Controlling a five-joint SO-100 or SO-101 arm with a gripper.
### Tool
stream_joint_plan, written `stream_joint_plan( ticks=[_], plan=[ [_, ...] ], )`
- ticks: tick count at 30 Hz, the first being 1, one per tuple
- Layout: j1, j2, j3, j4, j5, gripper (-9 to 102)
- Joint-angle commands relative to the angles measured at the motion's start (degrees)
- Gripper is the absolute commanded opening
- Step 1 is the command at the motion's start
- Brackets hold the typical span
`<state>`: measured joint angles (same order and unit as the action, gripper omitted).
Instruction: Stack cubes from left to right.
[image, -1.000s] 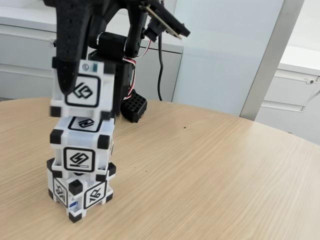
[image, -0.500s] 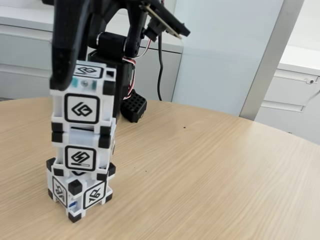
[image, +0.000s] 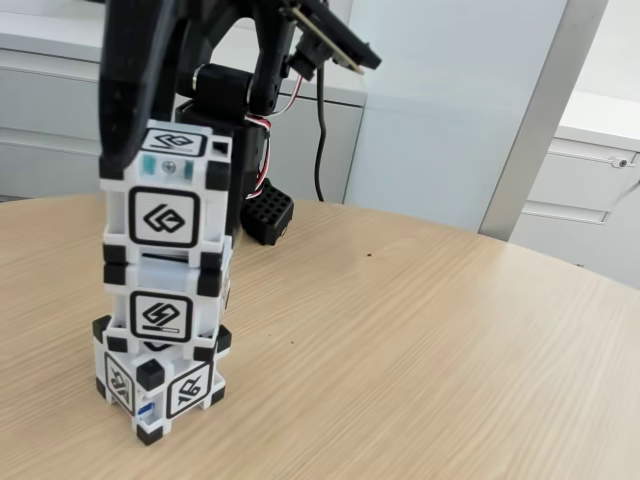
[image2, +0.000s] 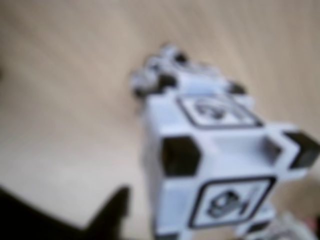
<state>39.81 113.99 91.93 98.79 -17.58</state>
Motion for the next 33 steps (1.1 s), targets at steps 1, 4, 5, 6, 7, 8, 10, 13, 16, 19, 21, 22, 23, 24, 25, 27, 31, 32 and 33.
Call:
stream_joint_plan(
  ticks=[1,4,5,6,7,8,10,13,16,19,21,22,23,24,25,27,31,32,33],
  plan=[
    [-0.4,4.7,-1.1,0.2,0.0,40],
    [-0.4,10.5,-1.1,0.2,1.0,39],
    [-0.4,12.3,-1.1,0.2,1.2,39],
    [-0.4,13.9,-1.1,0.2,1.3,38],
    [-0.4,15.3,-1.1,0.2,1.2,37],
    [-0.4,16.3,-1.0,0.2,1.1,35],
    [-0.4,18.1,-1.0,0.2,1.1,31],
    [-0.7,20.0,-1.1,0.2,2.8,22],
    [-4.3,21.8,-1.1,0.2,5.9,15],
    [-12.0,23.1,-1.1,0.2,9.7,10],
    [-18.3,23.6,-1.2,0.2,11.3,7],
    [-21.4,23.6,-1.2,0.2,12.2,5],
    [-24.6,23.6,-1.2,0.2,12.9,3],
    [-27.7,23.6,-1.2,0.2,13.5,0],
    [-30.5,23.6,-1.2,0.2,14.2,0],
    [-35.2,23.6,-1.2,0.2,14.9,0],
    [-41.1,23.9,-1.2,0.1,15.4,0],
    [-41.8,24.7,-1.2,0.0,15.6,0],
    [-42.2,25.9,-1.2,-0.4,15.8,0]
  ],
)
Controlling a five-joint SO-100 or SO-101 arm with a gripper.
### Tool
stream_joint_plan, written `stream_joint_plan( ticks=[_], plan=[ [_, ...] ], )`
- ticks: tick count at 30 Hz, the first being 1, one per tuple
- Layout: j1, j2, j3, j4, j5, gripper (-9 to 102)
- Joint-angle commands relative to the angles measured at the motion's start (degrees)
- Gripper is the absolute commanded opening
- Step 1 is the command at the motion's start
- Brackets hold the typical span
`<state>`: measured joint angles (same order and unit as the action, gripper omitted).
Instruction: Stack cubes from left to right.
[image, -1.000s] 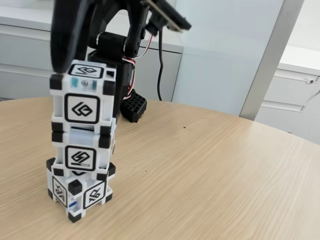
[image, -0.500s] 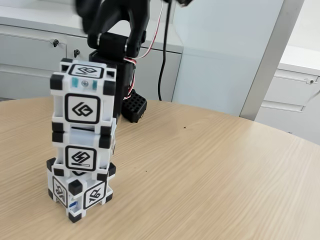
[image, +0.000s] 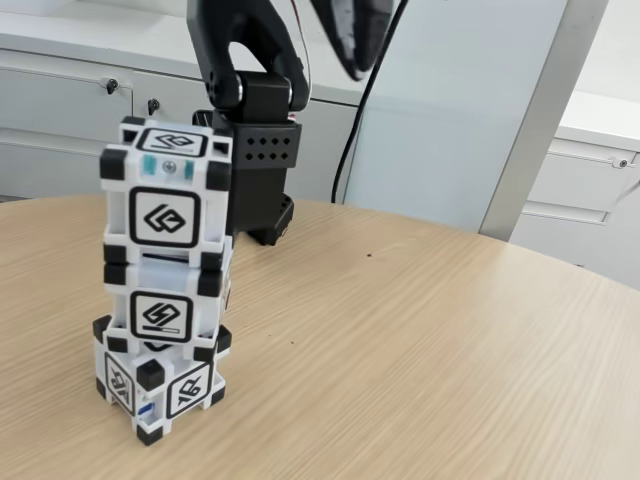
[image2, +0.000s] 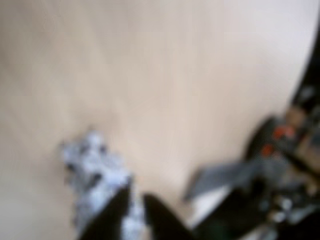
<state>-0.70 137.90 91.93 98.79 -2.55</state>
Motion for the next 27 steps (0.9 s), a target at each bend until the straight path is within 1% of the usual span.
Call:
stream_joint_plan(
  ticks=[1,6,10,15,19,27],
  plan=[
    [-1.8,3.9,-1.2,-1.1,1.1,0],
    [-1.8,17.9,-0.4,-5.4,1.5,0],
    [-1.8,28.9,0.2,-7.3,0.8,0],
    [-1.8,38.2,4.1,-9.0,1.1,0],
    [-1.8,43.7,10.6,-12.0,1.1,0],
    [-1.8,49.1,31.0,-24.4,-0.5,0]
  ],
)
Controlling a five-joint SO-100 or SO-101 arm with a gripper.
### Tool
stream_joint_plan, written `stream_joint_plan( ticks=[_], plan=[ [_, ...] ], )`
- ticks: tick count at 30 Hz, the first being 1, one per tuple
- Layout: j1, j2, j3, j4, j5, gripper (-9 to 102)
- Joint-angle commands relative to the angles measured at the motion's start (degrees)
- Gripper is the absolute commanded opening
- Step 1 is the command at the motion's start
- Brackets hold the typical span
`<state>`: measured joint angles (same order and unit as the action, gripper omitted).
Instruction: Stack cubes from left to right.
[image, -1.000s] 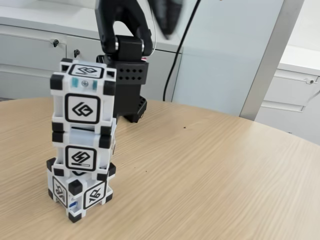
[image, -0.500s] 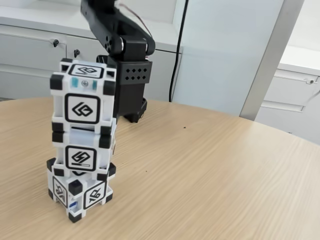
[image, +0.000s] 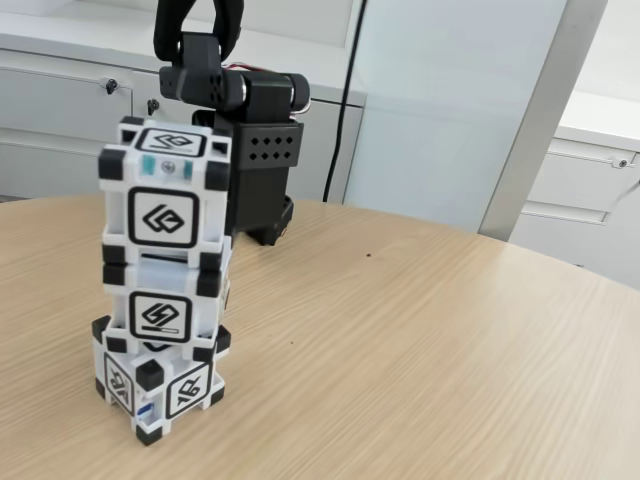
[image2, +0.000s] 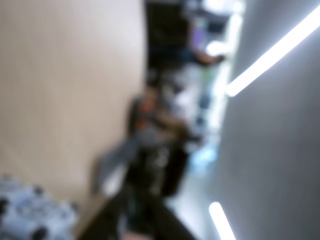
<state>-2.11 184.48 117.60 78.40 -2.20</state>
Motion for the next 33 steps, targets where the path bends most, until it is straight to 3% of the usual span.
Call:
stream_joint_plan(
  ticks=[1,10,18,33],
  plan=[
    [-0.4,2.5,7.7,-5.3,-1.2,0],
    [0.7,1.8,27.8,-13.0,-0.5,0],
    [2.7,2.5,41.8,-14.2,4.7,0],
    [16.8,1.7,43.9,-13.0,2.6,0]
  ],
)
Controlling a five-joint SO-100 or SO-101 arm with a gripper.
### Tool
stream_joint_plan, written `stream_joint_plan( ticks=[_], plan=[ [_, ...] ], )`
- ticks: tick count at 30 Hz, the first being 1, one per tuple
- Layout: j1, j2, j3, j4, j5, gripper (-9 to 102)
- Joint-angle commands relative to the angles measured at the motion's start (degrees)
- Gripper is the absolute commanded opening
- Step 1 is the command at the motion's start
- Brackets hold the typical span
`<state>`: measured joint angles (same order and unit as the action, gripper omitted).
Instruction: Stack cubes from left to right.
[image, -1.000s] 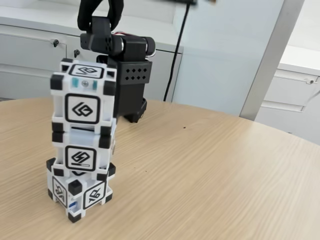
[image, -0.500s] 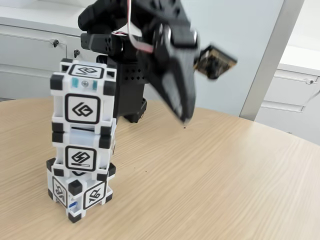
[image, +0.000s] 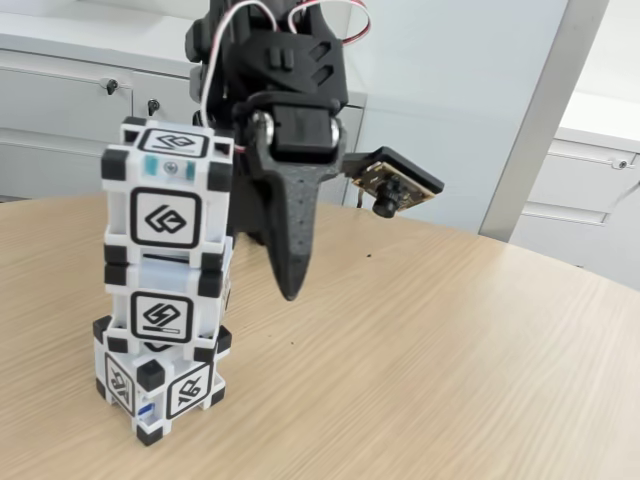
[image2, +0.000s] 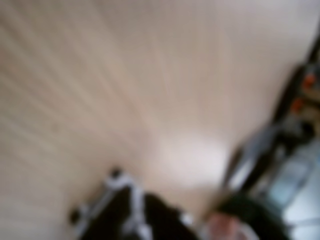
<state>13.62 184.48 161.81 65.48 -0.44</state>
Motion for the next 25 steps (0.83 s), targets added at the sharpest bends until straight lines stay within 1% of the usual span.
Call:
stream_joint_plan(
  ticks=[1,25],
  plan=[
    [1.1,1.7,-0.4,-0.1,1.0,0],
    [1.1,1.7,-0.4,0.0,1.1,0]
  ],
)
